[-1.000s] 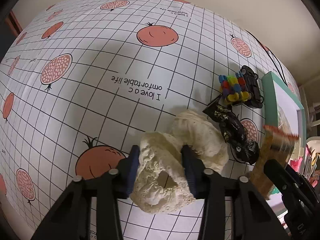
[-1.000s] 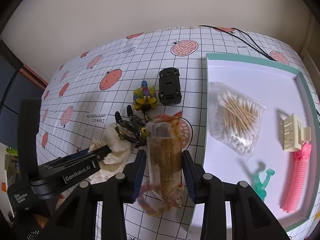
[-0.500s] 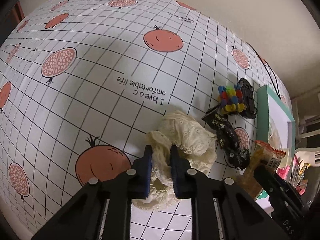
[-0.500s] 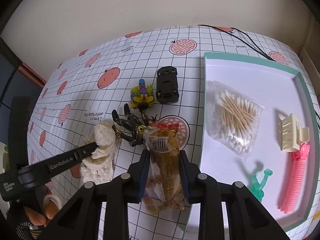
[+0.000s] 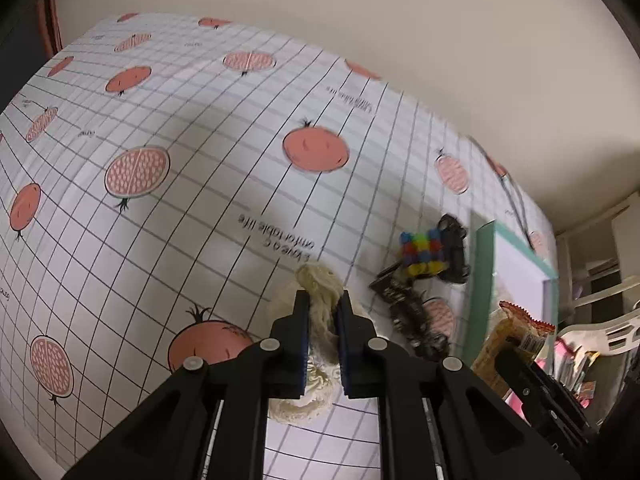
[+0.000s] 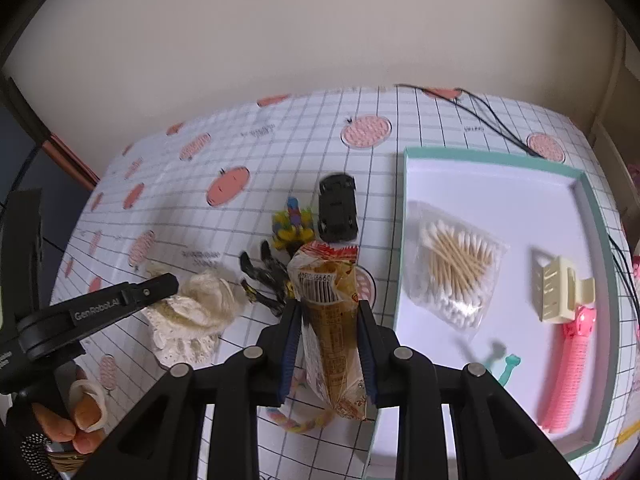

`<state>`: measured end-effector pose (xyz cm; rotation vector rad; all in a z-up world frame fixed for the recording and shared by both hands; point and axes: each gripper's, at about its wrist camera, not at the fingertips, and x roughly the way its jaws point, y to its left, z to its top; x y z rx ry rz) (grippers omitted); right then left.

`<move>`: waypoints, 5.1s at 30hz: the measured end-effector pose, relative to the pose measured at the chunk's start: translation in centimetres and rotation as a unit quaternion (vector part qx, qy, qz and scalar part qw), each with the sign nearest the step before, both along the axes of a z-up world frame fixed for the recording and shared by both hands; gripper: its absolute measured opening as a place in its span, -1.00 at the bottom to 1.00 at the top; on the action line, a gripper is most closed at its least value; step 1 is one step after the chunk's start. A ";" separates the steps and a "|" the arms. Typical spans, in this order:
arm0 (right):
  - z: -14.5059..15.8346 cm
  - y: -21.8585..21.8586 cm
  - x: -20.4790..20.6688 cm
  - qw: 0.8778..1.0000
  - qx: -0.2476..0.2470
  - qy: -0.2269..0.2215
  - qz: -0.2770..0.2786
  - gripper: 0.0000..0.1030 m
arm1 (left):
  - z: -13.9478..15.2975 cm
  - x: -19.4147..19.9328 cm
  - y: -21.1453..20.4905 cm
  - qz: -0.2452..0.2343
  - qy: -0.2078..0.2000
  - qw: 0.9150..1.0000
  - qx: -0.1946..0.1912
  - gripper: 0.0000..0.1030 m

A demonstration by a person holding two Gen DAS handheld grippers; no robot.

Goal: Organize objects
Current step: 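Carry the scrunchie with the left tool while the right tool carries the snack bar over the tray, then lower the scrunchie into the tray and open the left tool while the right tool releases the snack bar, then withdraw both tools from the tray toward the toy figure and bead bracelet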

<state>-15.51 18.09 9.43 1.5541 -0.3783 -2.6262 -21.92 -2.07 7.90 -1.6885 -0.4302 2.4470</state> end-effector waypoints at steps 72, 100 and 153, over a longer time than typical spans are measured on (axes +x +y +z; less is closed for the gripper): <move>-2.4 14.9 3.1 0.989 0.017 -0.074 -0.127 -0.43 | -0.3 5.0 19.9 -0.191 -0.012 0.981 0.031 -0.76; -4.0 14.9 3.0 0.984 0.032 -0.112 -0.131 -0.38 | -1.6 5.1 19.8 -0.190 -0.033 0.981 0.020 -0.48; 0.4 13.2 2.7 0.992 0.037 -0.039 -0.116 0.97 | 1.6 3.0 13.3 -0.064 0.048 0.996 -0.043 0.95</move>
